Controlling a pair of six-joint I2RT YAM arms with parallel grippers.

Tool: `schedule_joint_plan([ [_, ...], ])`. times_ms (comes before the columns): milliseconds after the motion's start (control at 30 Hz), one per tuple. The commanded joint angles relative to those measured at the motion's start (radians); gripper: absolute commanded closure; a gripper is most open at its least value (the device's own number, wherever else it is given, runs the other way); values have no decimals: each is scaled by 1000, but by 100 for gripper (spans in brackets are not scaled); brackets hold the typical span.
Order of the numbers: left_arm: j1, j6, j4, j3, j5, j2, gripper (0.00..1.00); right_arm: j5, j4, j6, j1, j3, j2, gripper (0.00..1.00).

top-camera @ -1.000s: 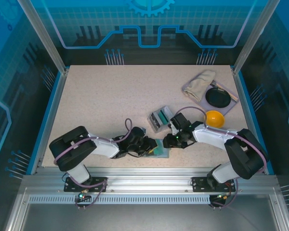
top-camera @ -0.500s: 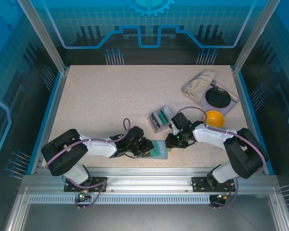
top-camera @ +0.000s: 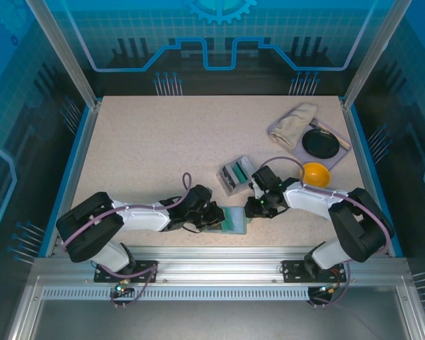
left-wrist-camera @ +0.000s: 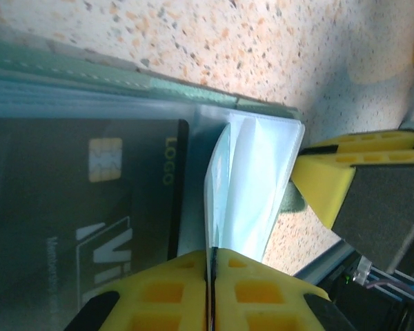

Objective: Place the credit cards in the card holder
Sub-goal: Insert the credit card into the card slot.

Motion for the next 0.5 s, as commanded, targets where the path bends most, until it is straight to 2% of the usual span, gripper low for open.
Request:
schedule_joint_plan([
  [0,-6,59,-46,24,60,27,92,-26,6,-16,-1,-14,43,77],
  [467,15,128,0,54,123,78,91,-61,19,-23,-1,-4,57,78],
])
